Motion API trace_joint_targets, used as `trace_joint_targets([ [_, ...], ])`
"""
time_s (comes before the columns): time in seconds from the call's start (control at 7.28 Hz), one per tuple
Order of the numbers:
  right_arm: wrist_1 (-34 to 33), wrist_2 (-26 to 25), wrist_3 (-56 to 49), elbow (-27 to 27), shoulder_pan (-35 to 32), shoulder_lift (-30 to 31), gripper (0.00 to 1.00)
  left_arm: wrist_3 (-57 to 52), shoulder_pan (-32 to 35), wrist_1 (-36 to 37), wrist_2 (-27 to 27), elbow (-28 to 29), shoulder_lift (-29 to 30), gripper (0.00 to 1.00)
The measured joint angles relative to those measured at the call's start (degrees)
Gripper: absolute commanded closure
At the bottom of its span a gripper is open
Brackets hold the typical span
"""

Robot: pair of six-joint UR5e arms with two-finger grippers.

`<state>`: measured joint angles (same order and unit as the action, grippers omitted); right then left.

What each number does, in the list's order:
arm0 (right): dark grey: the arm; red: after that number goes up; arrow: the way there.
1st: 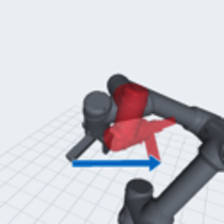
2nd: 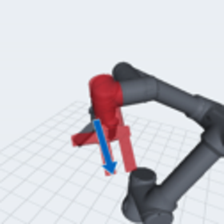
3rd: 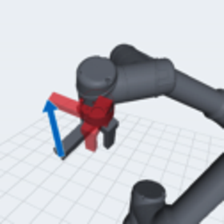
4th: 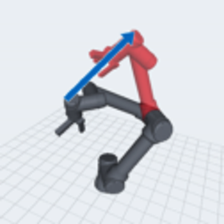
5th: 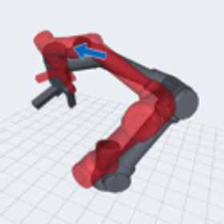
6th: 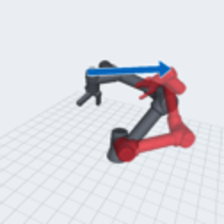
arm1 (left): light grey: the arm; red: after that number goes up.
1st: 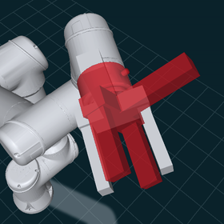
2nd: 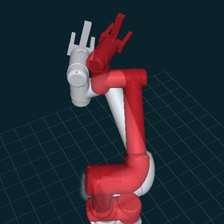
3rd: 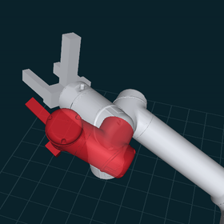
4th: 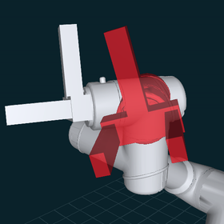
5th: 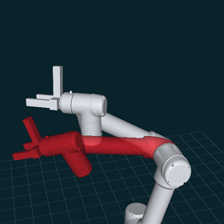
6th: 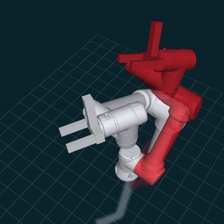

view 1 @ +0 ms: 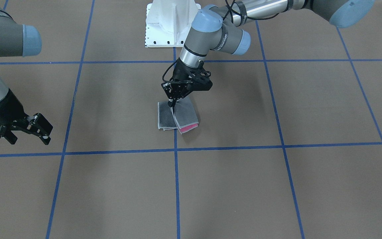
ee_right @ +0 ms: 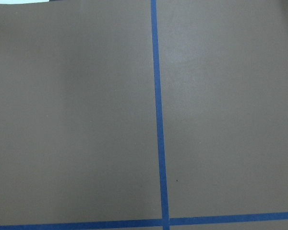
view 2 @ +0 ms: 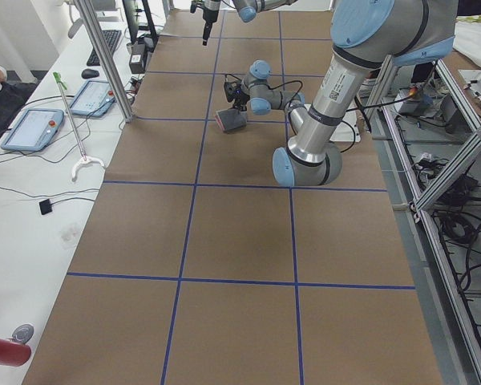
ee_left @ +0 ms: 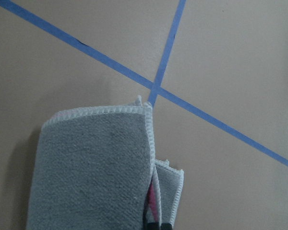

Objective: Fold towel twice with both arms
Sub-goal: 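Fold the held strip end over onto the other half with the left gripper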

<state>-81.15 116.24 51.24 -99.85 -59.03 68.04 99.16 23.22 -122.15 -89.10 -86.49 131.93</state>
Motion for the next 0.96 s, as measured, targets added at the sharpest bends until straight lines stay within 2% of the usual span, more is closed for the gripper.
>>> trace_joint_targets([
  [0.69,0.1,0.0,0.0,0.0,0.0,0.1,0.0,-2.6,-1.8,-0.1,0.4,1.8,2.5,1.0],
  [0.82,0.0,0.0,0.0,0.0,0.0,0.1,0.0,-3.7,-2.1,-0.1,0.5,1.7,2.5,0.91],
  [0.96,0.1,0.0,0.0,0.0,0.0,0.1,0.0,-4.5,-2.4,-0.1,0.5,1.7,2.5,0.46],
])
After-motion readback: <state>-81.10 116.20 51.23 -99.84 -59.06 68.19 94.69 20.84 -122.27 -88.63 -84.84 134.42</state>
